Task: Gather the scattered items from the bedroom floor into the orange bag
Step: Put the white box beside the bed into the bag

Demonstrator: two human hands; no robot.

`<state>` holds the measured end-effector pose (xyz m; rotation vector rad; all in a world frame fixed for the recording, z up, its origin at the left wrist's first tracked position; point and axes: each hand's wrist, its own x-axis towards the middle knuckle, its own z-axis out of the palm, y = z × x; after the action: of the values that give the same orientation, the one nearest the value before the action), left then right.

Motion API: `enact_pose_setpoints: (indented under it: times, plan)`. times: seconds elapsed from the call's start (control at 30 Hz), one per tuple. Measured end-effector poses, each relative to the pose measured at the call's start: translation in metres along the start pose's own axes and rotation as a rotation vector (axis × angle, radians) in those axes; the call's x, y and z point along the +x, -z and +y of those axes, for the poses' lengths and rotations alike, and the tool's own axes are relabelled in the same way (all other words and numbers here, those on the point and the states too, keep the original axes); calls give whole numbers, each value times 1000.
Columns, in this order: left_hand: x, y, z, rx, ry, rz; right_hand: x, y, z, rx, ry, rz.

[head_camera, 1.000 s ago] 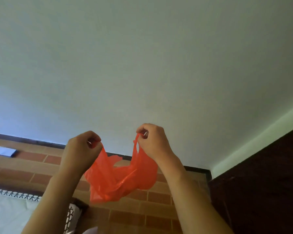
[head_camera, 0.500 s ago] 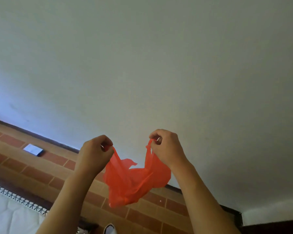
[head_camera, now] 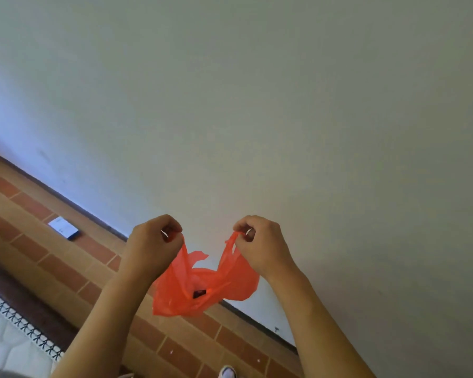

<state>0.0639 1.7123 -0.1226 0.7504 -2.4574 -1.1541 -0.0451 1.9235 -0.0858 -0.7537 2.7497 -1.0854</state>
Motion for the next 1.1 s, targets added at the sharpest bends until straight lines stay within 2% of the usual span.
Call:
enact_pose_setpoints:
  times: [0.27,0.47,0.63,0.83,1.1]
  plan:
    - [41,19,-30,4,152,194,90,-52,-25,-45,201,-232]
    - [63,52,-32,60,227,408,155,-68,-60,24,393,-322]
    - [48,72,-41,80,337,568,180,-90,-78,86,501,-413]
    - [27,97,-63,119,483,650,195,-131,-102,130,546,-502]
    - [48,129,-121,66,561,751,222,-197,-150,89,568,-579]
